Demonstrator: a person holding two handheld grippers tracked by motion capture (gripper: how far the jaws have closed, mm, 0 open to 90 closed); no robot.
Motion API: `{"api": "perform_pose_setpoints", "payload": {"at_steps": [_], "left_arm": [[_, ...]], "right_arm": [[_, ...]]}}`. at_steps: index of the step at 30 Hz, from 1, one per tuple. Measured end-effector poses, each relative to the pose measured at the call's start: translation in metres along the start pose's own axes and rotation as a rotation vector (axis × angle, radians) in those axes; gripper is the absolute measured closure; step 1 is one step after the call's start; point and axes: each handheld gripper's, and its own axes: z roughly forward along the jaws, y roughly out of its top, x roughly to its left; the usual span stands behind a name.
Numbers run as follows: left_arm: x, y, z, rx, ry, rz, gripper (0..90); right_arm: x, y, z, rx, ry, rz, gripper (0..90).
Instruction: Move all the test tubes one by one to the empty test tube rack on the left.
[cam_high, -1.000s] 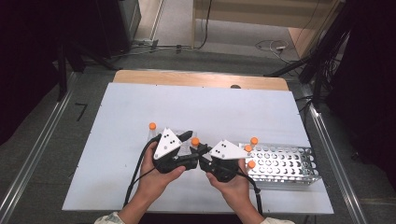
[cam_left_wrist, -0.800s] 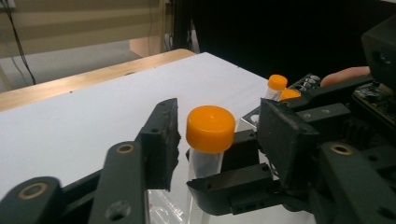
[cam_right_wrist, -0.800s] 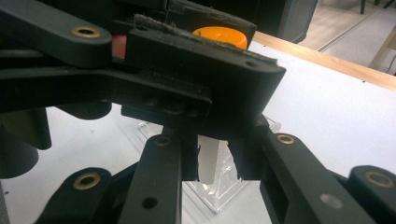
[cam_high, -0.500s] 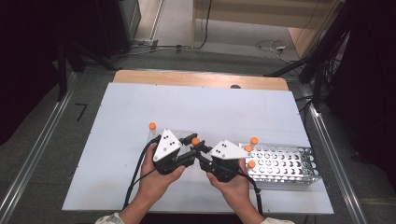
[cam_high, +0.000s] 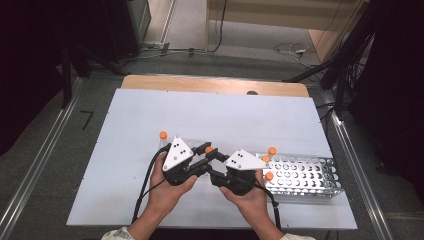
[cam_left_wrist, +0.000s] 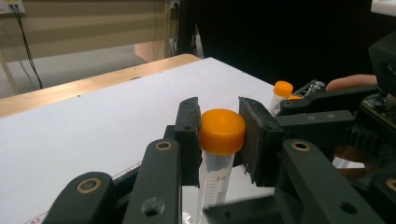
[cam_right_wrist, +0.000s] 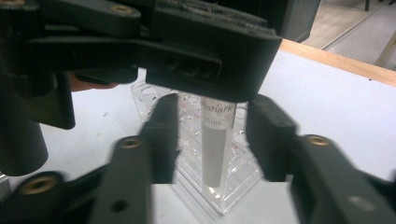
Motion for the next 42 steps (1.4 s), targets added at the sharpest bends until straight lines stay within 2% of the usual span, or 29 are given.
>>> {"api": "perform_pose_setpoints", "payload": {"at_steps": [3, 8, 15, 20, 31, 35, 42], "left_arm": [[0.004, 0.003, -0.002, -0.008, 0.009, -0.006, 70.4], [0.016, 0.010, -0.006, -0.020, 0.043, -0.027, 70.4], [0.036, 0.019, -0.010, -0.034, 0.113, -0.033, 70.4], [0.051, 0.019, -0.011, -0.038, 0.154, -0.044, 70.4], [0.080, 0.015, -0.018, -0.058, 0.258, -0.066, 70.3], [0.087, 0.012, -0.019, -0.059, 0.280, -0.076, 70.3], [0.093, 0.006, -0.017, -0.040, 0.309, -0.068, 70.2]], "right_arm": [[0.000, 0.000, 0.000, -0.008, -0.009, 0.013, 32.2], [-0.001, -0.002, -0.003, -0.018, -0.018, 0.042, 24.1], [-0.003, -0.008, -0.009, -0.019, -0.024, 0.051, 22.9], [-0.004, -0.008, -0.014, -0.033, -0.031, 0.053, 23.0], [-0.003, -0.009, -0.015, -0.029, -0.027, 0.053, 23.0], [-0.003, -0.009, -0.016, -0.027, -0.026, 0.054, 23.0], [-0.004, -0.009, -0.016, -0.029, -0.023, 0.057, 23.0]]}}
